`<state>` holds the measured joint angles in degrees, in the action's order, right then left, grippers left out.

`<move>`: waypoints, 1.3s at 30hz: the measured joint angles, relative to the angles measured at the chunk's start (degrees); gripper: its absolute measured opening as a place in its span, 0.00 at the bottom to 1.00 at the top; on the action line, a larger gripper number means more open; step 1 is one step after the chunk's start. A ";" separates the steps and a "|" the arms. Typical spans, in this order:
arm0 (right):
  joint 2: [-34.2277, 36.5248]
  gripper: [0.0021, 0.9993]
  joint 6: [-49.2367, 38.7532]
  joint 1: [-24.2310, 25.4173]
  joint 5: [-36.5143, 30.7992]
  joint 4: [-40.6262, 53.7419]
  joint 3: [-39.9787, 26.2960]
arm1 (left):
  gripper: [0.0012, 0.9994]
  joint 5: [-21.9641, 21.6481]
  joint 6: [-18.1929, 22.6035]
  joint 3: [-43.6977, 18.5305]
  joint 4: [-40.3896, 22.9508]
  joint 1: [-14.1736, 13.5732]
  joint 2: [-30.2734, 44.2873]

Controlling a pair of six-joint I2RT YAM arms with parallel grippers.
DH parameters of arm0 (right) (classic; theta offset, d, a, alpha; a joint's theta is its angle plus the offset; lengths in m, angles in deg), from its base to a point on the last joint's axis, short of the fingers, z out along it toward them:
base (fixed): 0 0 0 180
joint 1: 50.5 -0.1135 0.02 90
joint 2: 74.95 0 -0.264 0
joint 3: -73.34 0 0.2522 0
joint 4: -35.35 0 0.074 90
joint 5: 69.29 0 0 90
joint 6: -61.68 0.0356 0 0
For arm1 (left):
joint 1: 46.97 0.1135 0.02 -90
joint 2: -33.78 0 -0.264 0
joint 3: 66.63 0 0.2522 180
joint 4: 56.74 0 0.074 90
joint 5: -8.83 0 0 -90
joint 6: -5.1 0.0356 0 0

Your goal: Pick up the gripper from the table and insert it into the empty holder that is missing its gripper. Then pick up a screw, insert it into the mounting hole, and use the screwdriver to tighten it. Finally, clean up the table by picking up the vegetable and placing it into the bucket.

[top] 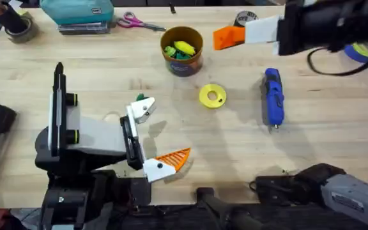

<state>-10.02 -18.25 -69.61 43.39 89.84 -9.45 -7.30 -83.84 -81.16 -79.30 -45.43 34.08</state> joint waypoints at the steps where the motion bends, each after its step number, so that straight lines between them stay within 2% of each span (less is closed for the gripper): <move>1: -0.43 0.01 0.64 0.00 1.62 -1.80 1.47 | 0.99 0.00 0.00 0.00 0.00 0.00 0.02; 5: -1.12 0.01 4.35 0.00 9.63 -9.82 7.40 | 0.99 0.00 0.00 0.00 0.00 0.00 0.00; 10: -1.12 0.01 11.02 0.00 20.68 -25.30 16.18 | 0.99 0.00 0.00 0.00 0.00 0.00 0.01; 20: -1.12 0.01 29.51 0.04 34.22 -57.77 31.96 | 0.99 -0.01 0.00 0.00 0.00 0.00 0.02; 25: -1.12 0.01 39.29 0.04 37.79 -71.72 38.55 | 0.99 0.00 0.00 0.00 0.00 0.00 0.02; 30: -1.08 0.01 47.70 0.04 39.77 -81.22 44.18 | 0.99 -0.02 0.00 0.00 0.00 0.00 0.00; 34: -0.44 0.01 52.43 0.04 41.90 -86.15 47.02 | 0.99 -0.02 0.00 0.00 0.00 0.00 0.00; 39: 1.47 0.01 55.53 0.04 43.28 -86.66 49.82 | 0.99 -0.02 0.00 0.00 0.00 0.00 0.00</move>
<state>-8.56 37.28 -69.57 86.67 3.18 40.37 -7.33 -83.84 -81.16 -79.30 -45.43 34.08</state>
